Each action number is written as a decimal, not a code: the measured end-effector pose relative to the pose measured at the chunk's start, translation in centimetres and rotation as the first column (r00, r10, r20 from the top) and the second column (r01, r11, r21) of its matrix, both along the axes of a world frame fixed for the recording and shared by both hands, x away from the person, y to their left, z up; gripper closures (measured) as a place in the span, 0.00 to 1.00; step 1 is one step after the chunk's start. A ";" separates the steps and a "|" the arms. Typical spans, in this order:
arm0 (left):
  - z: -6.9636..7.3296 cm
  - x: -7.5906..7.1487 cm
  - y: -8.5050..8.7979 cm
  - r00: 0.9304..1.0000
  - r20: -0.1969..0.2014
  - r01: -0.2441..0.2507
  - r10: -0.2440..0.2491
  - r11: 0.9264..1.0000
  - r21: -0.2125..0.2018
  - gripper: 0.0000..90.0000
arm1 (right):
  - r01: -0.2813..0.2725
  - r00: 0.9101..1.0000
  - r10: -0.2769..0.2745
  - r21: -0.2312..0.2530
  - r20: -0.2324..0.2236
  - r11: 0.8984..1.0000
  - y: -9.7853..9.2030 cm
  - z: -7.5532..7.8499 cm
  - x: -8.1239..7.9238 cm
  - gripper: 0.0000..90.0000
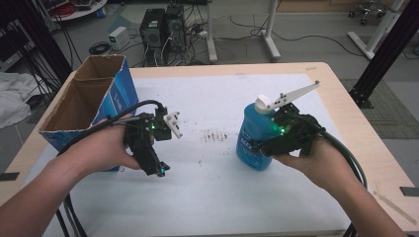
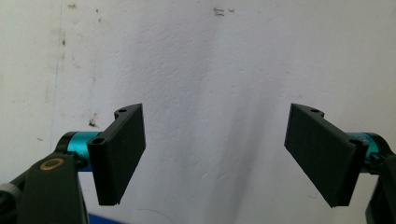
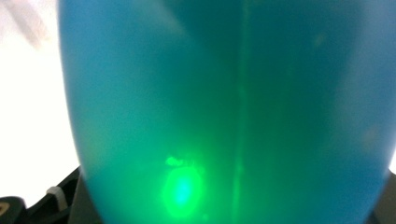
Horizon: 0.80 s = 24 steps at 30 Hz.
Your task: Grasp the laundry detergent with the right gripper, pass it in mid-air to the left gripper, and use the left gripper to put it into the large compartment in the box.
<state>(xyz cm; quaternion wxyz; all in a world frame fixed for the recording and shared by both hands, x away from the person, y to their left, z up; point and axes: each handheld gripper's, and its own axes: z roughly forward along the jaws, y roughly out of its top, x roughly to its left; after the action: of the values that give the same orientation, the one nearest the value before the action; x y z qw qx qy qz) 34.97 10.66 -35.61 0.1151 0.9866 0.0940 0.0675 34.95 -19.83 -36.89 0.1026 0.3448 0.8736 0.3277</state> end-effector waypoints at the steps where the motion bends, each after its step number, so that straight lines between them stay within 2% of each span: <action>1: 0.0 0.0 0.0 1.000 0.000 -0.001 0.001 1.000 0.000 0.23 | -0.002 1.000 0.002 0.001 0.001 1.000 0.0 -0.1 0.0 0.42; 13: 0.1 -0.1 0.2 1.000 -0.002 -0.006 0.006 1.000 -0.002 0.23 | -0.010 1.000 0.010 -0.003 -0.003 1.000 0.2 -0.4 -0.1 0.47; 24: 0.2 -0.1 0.1 1.000 -0.001 -0.005 0.005 1.000 -0.002 0.23 | -0.021 1.000 0.021 0.018 0.023 1.000 -0.1 -0.5 -0.2 0.50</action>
<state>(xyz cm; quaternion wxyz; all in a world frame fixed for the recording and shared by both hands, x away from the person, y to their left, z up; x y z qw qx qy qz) 34.87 10.79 -35.45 0.1158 0.9863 0.0963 0.0674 34.71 -19.93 -37.43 0.1061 0.3326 0.8730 0.3406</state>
